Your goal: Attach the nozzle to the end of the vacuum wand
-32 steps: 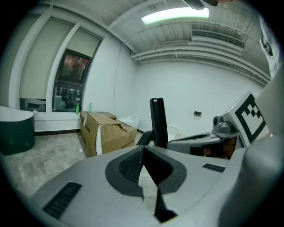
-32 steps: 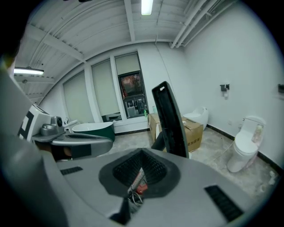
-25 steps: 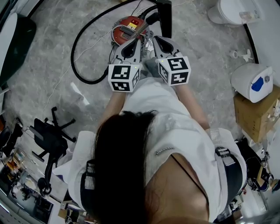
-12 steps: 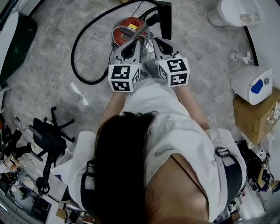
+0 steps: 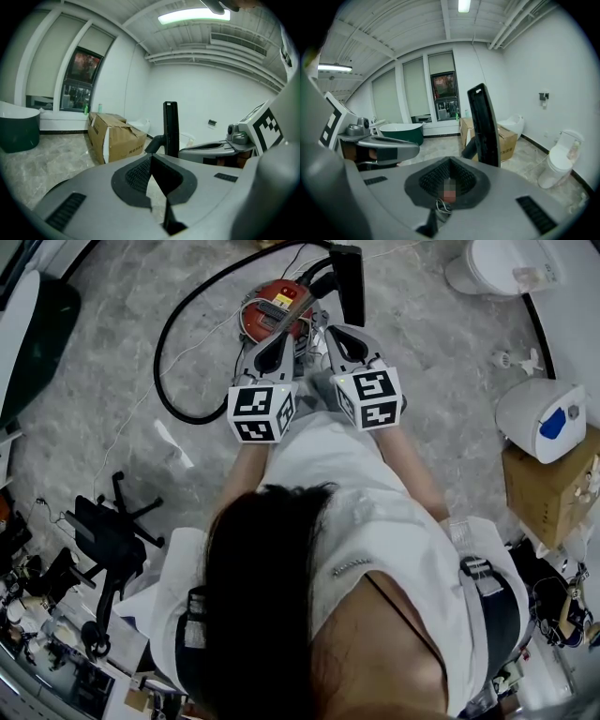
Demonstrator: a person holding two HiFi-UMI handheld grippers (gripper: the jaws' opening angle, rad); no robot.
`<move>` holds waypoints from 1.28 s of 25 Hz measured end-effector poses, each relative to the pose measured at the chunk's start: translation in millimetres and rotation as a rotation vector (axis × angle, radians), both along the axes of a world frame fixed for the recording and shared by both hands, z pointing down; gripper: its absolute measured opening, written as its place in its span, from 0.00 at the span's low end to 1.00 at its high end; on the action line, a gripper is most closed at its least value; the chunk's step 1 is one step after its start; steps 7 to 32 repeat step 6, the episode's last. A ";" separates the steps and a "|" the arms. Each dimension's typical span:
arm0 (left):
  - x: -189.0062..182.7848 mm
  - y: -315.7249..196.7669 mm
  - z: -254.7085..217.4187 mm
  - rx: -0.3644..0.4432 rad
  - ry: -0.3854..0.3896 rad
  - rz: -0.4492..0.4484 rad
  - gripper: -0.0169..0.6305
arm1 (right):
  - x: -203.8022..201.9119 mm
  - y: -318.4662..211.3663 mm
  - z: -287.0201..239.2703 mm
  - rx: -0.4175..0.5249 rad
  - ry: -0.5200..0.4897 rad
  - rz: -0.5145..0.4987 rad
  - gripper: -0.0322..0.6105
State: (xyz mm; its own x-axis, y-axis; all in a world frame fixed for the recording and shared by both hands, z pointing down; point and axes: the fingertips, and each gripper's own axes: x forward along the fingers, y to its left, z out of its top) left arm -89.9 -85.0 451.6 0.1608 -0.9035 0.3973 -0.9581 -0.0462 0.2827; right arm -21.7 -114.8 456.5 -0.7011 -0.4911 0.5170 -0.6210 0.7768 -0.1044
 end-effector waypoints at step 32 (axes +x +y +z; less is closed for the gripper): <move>2.3 -0.4 1.2 -0.001 -0.012 -0.001 0.03 | 0.0 0.2 2.6 -0.005 0.002 -0.008 0.07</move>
